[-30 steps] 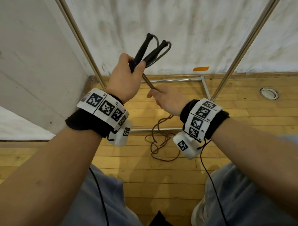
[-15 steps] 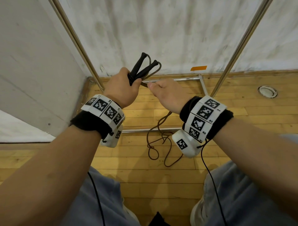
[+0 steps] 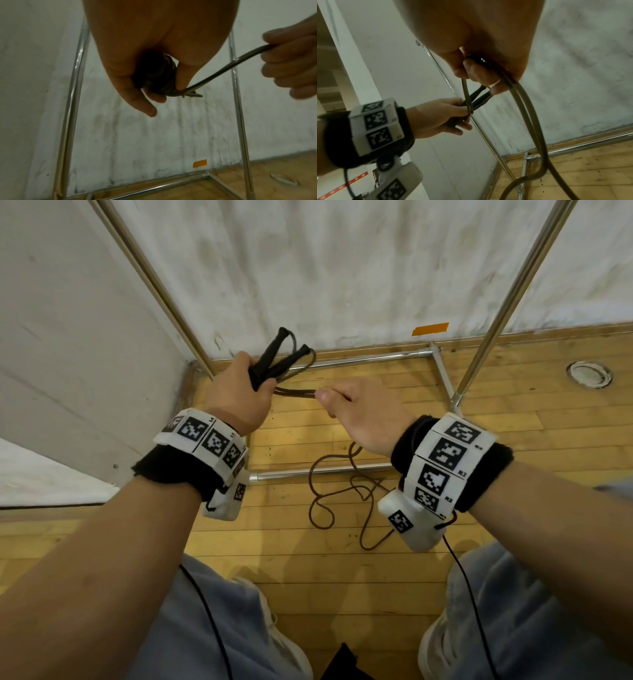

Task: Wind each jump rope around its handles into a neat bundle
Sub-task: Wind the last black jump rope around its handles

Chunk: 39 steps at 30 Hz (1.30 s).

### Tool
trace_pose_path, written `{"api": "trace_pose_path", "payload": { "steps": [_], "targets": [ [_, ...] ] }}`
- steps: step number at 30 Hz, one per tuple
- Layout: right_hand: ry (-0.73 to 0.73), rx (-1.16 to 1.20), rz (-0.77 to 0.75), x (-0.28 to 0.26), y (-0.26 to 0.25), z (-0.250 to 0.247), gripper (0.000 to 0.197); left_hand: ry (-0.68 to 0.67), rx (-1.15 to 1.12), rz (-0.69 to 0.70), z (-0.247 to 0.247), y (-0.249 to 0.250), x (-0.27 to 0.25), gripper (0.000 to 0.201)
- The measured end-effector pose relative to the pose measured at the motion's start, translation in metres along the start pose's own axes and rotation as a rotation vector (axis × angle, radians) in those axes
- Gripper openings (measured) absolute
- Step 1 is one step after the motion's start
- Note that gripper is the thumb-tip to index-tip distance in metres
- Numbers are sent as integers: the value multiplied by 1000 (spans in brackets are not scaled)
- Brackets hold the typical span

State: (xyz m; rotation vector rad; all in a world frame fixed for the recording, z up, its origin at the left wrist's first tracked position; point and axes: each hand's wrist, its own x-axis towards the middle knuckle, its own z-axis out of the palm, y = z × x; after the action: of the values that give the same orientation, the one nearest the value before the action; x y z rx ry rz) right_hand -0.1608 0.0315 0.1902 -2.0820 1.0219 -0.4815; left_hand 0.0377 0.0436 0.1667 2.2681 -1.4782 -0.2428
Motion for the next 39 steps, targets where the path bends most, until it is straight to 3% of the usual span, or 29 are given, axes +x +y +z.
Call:
{"api": "trace_pose_path", "payload": {
  "steps": [7,10,15,24,28,31,35,39],
  "targets": [
    [28,245,106,8,1,-4,33,-160,99,51,11,5,-8,27],
    [70,279,101,10,-1,-8,31,-188,138,135,16,10,-14,27],
    [236,190,68,16,-1,-21,37,-238,124,233,23,23,-26,36],
    [302,-80,51,20,6,-38,36,-288,186,341,35,49,-39,29],
    [279,-198,58,22,13,-42,39,-342,220,397,32,54,-41,33],
    [273,-243,77,25,19,-50,45,-356,112,488,24,54,-42,30],
    [240,-124,135,28,29,-64,38,-343,-49,583,6,57,-44,16],
    [117,9,200,28,34,-70,42,-265,-182,543,-5,59,-48,10]
  ]
}}
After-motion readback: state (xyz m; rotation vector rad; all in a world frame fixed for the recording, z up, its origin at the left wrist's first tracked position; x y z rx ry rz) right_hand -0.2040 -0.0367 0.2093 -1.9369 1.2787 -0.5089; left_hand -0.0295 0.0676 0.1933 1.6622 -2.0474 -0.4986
